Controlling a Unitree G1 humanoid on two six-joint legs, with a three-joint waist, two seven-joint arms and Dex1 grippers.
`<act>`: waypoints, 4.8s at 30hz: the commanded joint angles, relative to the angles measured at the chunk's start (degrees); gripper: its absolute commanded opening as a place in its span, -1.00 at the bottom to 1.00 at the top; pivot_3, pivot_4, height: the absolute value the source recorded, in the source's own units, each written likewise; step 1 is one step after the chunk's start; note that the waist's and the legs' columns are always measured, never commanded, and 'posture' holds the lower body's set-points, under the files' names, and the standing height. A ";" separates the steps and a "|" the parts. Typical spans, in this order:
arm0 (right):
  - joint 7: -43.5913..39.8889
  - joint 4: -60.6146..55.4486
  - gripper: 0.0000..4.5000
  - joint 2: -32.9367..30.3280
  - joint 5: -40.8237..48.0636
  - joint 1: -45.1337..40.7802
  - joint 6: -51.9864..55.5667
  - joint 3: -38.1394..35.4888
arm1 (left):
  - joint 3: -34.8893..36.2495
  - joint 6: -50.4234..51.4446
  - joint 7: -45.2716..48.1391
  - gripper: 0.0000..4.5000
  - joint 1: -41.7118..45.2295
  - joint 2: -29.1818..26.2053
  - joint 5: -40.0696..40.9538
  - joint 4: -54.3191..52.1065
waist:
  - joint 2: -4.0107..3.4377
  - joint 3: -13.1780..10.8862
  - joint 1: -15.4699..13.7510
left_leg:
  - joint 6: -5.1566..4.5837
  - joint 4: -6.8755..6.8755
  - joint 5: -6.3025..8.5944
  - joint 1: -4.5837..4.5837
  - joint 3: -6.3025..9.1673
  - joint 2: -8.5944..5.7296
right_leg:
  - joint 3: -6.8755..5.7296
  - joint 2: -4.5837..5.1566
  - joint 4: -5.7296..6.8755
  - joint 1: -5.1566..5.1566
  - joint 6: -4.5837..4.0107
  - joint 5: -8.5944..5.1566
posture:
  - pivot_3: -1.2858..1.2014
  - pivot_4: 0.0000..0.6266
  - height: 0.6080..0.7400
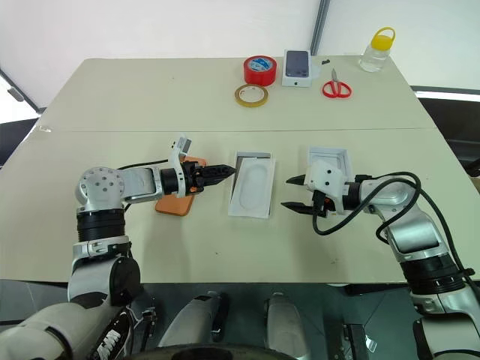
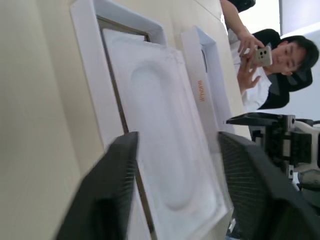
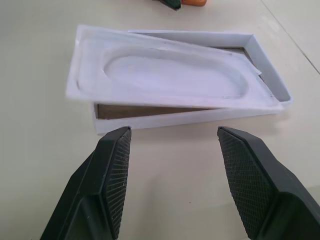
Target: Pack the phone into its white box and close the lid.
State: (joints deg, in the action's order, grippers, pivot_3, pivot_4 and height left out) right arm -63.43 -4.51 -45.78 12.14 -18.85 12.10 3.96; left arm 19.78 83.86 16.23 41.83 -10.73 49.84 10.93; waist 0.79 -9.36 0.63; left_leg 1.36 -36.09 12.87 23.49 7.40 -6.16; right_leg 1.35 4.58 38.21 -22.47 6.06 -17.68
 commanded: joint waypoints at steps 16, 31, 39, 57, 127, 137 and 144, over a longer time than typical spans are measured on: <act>6.99 5.69 -0.99 9.54 -9.46 -10.72 -3.29 10.98 | -12.28 -55.22 32.84 0.96 -20.30 -21.96 -19.43 -18.89 | -0.07 0.01 -0.35 | 0.02 0.16 -0.02 -0.01 -0.02 0.00 | 0.04 0.06 -0.09 -0.05 -0.07 0.01 | 0.03 -0.52 1.00; 12.18 23.21 -0.99 16.80 -19.93 -17.46 -12.03 16.67 | -8.61 -57.96 27.42 0.96 -23.42 -17.84 -14.93 -21.70 | -0.06 0.00 0.30 | -0.10 0.16 0.05 0.00 0.04 0.02 | -0.02 0.02 -0.07 -0.05 -0.06 0.01 | 0.03 -0.52 1.00; 6.78 20.59 -0.99 16.73 -16.06 -16.31 -12.74 15.85 | -8.64 -56.57 25.62 0.96 -23.49 -17.43 -13.89 -23.35 | -0.06 0.01 0.32 | -0.06 0.10 0.02 -0.03 0.04 0.02 | -0.01 -0.01 -0.02 -0.03 -0.06 0.01 | 0.03 -0.52 1.00; -4.02 -3.17 0.52 9.62 1.62 -4.06 0.03 6.46 | -9.02 -57.13 28.94 0.96 -24.49 -19.72 -14.18 -22.75 | -0.07 0.00 0.00 | -0.43 0.15 0.24 -0.01 0.09 0.00 | -0.01 0.04 -0.10 -0.01 -0.06 0.01 | 0.03 -0.52 1.00; -4.64 7.74 0.28 10.68 1.37 -11.40 -10.63 5.11 | -4.20 -40.50 26.69 0.96 -21.83 -25.19 -9.67 -10.24 | -0.07 -0.01 0.35 | -0.42 0.16 0.24 -0.03 0.09 0.03 | -0.01 0.00 -0.07 -0.05 -0.06 0.01 | 0.03 -0.52 1.00; 12.07 9.69 0.18 27.75 -12.27 -17.46 -3.82 16.68 | -3.06 -22.54 29.72 0.96 -13.41 -29.65 -6.34 7.98 | -0.06 -0.01 0.43 | 0.02 0.17 -0.02 -0.01 0.12 0.00 | 0.00 -0.03 0.05 -0.37 -0.06 0.01 | 0.03 -0.52 1.00; 17.92 18.25 -0.99 31.59 -22.90 -21.59 -5.51 24.12 | -5.15 -17.76 33.09 0.96 -11.48 -29.90 -7.64 14.31 | -0.04 0.01 0.58 | 0.03 0.14 -0.03 -0.01 0.12 -0.01 | -0.01 -0.04 0.10 -0.41 -0.06 0.01 | 0.03 -0.52 1.00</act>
State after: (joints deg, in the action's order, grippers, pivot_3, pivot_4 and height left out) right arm -47.34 12.22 -15.39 -8.08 -39.18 6.88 26.40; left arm 15.28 64.36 47.87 30.06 -40.25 42.20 24.67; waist 0.75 -9.35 1.21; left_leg 1.40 -35.94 12.83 23.48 7.52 -6.17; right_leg 1.34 4.55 38.31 -22.89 6.00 -17.67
